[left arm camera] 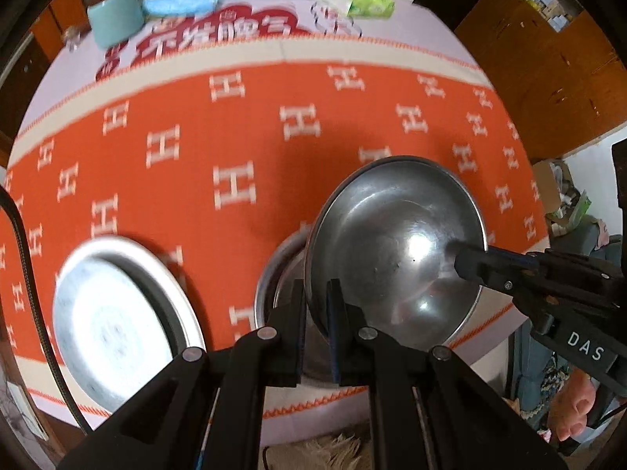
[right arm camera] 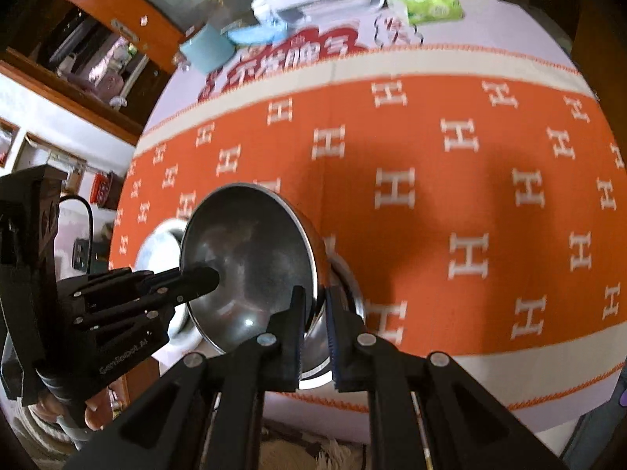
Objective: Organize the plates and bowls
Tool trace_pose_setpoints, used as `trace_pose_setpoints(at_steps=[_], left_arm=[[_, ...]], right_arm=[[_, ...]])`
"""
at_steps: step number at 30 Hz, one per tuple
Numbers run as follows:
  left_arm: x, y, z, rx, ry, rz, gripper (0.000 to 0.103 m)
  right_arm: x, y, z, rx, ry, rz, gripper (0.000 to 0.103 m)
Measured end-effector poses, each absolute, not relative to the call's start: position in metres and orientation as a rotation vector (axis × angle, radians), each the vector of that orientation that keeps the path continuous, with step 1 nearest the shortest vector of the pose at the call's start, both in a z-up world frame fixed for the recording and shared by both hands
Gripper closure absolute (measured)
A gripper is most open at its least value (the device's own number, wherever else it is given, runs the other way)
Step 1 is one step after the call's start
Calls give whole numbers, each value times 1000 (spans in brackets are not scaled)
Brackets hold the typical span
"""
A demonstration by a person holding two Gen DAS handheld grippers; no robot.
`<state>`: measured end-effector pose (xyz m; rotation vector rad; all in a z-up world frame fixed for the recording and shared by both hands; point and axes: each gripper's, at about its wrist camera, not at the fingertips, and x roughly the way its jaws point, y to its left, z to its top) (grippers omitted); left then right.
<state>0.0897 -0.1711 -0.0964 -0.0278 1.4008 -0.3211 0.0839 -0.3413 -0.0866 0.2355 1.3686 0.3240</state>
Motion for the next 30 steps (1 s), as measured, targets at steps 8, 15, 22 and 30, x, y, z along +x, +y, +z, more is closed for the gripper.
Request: trace_pose_setpoints(at_steps=[8, 15, 22, 30], left_arm=[[62, -171, -123, -8, 1435, -325, 94], [57, -173, -135, 20, 1434, -313, 94], [55, -171, -140, 17, 1438, -315, 94], [55, -172, -147, 16, 1450, -307, 93]], right_arm=[[61, -334, -117, 213, 1435, 332, 93], [56, -326, -123, 155, 1429, 308, 93], [54, -325, -133, 166, 1453, 301, 93], [56, -325, -138, 165, 1461, 290, 93]])
